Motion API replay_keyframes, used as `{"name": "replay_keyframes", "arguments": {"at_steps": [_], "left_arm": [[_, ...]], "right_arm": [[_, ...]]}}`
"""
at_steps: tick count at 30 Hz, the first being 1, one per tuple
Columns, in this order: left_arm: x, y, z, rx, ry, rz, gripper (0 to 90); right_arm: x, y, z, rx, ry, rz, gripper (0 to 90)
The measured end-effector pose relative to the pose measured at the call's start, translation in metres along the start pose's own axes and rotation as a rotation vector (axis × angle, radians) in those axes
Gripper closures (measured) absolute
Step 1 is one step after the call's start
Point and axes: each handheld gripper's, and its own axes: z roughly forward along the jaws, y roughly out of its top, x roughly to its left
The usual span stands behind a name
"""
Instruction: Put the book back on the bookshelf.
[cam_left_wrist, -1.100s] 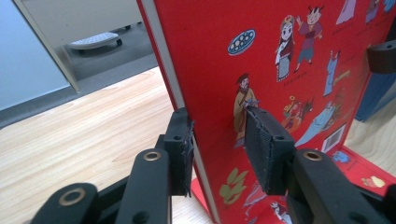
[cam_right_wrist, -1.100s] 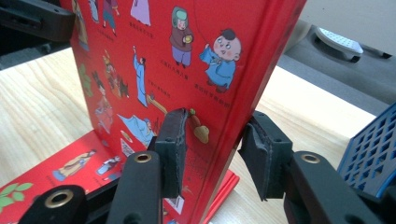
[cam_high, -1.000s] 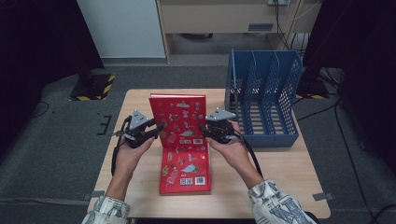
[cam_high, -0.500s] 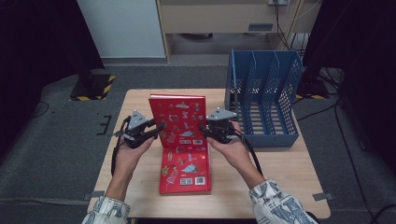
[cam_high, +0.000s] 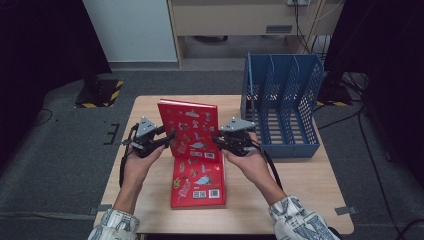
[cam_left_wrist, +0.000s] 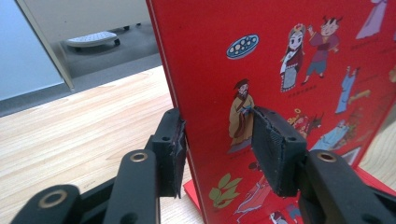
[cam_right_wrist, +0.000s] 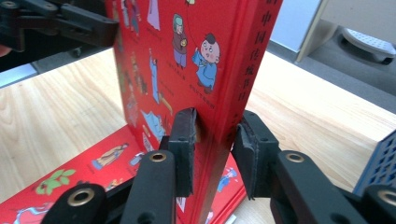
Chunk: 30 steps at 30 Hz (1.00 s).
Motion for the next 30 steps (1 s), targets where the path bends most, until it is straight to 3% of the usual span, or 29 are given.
{"name": "replay_keyframes", "arguments": {"at_steps": [11, 30], "left_arm": [[0.000, -0.002, 0.002, -0.012, -0.023, -0.021, 42.2], [0.005, -0.004, 0.000, -0.016, -0.056, -0.045, 32.8]], "right_arm": [[0.008, -0.003, -0.005, -0.006, 0.039, -0.007, 72.8], [0.018, -0.002, -0.006, -0.013, 0.088, -0.011, 74.9]]}}
